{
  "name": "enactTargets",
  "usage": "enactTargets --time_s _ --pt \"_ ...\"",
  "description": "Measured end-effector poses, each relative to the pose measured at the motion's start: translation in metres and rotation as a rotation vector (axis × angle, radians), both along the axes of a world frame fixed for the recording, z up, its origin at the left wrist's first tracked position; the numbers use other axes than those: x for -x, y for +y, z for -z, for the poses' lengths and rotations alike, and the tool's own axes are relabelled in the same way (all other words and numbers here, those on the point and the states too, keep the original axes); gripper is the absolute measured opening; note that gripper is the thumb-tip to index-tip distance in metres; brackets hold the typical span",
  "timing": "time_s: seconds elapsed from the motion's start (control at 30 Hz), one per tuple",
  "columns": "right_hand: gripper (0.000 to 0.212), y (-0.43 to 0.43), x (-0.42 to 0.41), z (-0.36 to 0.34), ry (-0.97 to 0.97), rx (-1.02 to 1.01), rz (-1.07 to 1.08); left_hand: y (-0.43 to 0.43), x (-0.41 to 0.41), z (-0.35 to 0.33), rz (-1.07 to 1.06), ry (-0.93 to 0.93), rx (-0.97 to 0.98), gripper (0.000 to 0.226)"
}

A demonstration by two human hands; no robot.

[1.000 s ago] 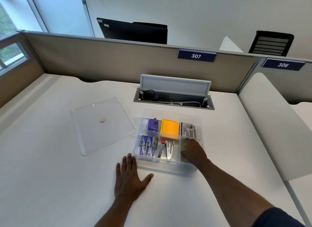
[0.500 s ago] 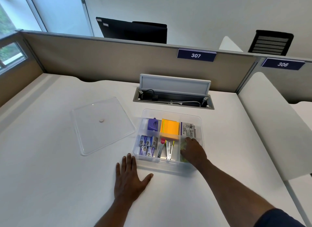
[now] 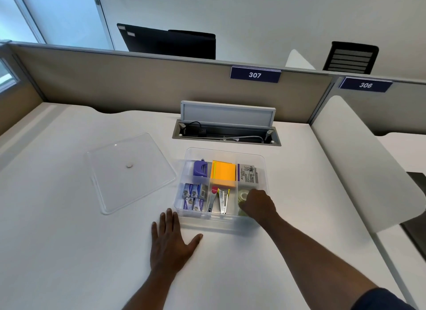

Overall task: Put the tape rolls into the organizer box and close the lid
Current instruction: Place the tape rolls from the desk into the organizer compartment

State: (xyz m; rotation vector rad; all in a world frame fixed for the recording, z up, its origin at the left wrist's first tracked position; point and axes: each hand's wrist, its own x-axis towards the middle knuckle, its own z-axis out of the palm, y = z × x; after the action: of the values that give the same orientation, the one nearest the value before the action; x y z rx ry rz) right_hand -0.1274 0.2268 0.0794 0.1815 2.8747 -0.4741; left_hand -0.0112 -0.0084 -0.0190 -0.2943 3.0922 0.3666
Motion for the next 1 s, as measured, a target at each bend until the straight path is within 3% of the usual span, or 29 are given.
enactTargets --time_s 0.6,1.0 --pt "0.065 -0.0079 -0.0094 0.0072 -0.048 0.137 0.109 -0.0005 -0.0009 -0.0018 0.005 0.001 -0.007 0.109" --pt "0.04 -0.0095 -0.005 0.007 -0.085 0.076 0.106 0.0001 -0.0017 -0.005 0.003 0.006 -0.004 0.109"
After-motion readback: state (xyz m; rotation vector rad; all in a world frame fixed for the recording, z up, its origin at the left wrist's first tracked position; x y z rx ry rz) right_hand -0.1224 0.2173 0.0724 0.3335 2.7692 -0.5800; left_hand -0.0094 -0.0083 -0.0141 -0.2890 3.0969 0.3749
